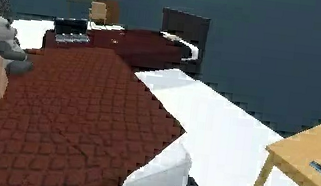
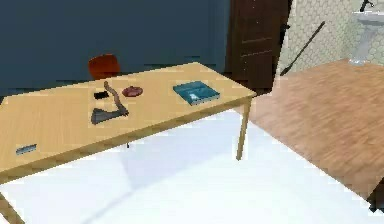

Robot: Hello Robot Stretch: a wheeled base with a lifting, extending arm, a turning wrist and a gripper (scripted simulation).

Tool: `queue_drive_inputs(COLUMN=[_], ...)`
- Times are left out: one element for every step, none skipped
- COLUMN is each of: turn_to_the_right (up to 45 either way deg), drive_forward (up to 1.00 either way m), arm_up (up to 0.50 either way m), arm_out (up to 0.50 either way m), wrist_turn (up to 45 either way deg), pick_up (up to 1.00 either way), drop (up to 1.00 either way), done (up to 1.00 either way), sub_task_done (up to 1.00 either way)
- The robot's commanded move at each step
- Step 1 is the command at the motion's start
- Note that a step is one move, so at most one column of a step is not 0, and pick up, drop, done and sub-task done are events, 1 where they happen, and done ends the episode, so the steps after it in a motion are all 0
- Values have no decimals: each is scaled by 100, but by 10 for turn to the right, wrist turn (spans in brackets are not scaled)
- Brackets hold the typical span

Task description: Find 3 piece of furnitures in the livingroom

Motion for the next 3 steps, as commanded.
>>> queue_drive_inputs(turn_to_the_right=[450, 450, 360], drive_forward=[0, 0, 0], arm_up=[0, 0, 0], arm_out=[0, 0, 0], wrist_turn=[0, 0, 0], pick_up=[0, 0, 0], drop=[0, 0, 0], done=[0, 0, 0], sub_task_done=[0, 0, 0])
